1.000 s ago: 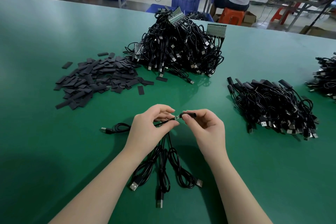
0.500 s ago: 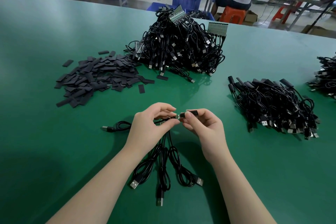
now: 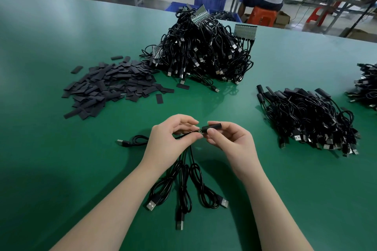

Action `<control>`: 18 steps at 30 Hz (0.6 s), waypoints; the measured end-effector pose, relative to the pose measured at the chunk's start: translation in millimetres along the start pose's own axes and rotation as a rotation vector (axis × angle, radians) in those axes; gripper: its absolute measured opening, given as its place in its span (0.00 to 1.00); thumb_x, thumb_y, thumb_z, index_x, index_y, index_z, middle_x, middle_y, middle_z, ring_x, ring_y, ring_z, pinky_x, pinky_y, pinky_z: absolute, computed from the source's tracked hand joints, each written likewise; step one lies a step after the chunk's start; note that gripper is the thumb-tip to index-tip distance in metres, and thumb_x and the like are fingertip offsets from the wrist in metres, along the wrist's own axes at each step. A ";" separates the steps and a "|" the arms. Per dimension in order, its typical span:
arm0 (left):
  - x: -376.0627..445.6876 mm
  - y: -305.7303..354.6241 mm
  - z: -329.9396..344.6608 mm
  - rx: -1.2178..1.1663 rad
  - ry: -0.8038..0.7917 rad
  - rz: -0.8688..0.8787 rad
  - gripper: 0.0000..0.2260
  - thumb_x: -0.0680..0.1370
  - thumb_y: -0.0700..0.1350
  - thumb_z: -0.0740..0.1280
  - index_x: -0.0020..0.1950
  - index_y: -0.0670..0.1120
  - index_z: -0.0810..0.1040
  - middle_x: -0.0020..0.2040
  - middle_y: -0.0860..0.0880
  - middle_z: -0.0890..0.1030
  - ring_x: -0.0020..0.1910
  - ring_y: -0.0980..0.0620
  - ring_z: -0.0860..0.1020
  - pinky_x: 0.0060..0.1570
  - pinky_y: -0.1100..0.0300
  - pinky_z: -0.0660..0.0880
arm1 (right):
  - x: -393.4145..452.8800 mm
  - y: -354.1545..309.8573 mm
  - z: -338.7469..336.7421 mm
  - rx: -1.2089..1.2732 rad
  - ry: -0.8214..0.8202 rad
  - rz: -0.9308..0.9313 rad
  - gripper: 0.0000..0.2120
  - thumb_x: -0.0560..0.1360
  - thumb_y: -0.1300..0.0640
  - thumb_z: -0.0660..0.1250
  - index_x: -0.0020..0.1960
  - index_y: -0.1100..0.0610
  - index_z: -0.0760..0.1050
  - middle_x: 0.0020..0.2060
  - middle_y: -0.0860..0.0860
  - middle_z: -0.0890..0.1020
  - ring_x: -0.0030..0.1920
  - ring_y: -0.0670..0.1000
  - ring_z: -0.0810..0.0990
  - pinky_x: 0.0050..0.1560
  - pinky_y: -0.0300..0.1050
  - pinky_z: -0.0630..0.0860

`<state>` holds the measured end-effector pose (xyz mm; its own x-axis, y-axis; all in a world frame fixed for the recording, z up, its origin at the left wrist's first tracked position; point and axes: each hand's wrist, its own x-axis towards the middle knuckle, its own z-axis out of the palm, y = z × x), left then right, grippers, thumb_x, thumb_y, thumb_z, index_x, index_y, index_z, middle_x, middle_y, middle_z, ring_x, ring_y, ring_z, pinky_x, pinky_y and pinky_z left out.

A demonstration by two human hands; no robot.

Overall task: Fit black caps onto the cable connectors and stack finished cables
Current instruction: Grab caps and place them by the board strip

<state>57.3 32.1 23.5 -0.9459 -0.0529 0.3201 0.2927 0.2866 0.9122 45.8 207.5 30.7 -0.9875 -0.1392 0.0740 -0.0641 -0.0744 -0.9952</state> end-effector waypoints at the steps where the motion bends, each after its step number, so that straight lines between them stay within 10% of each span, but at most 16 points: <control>1: 0.2 -0.2 -0.4 0.004 0.003 0.003 0.13 0.70 0.44 0.77 0.47 0.58 0.80 0.43 0.61 0.84 0.47 0.63 0.82 0.51 0.73 0.73 | -0.3 0.6 0.4 0.000 0.004 0.000 0.07 0.73 0.59 0.74 0.46 0.47 0.86 0.41 0.51 0.86 0.43 0.48 0.84 0.49 0.40 0.81; 18: -1.5 -1.2 1.7 0.149 -0.043 0.047 0.12 0.75 0.46 0.73 0.56 0.59 0.82 0.51 0.66 0.82 0.52 0.67 0.80 0.55 0.69 0.75 | 0.5 1.8 3.1 0.177 0.097 0.058 0.04 0.70 0.54 0.75 0.45 0.50 0.86 0.41 0.53 0.86 0.46 0.51 0.86 0.47 0.39 0.80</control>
<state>58.1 33.5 21.5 -0.9377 0.0041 0.3474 0.3158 0.4267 0.8475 45.6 204.3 29.2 -0.9986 -0.0532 0.0014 0.0115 -0.2423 -0.9701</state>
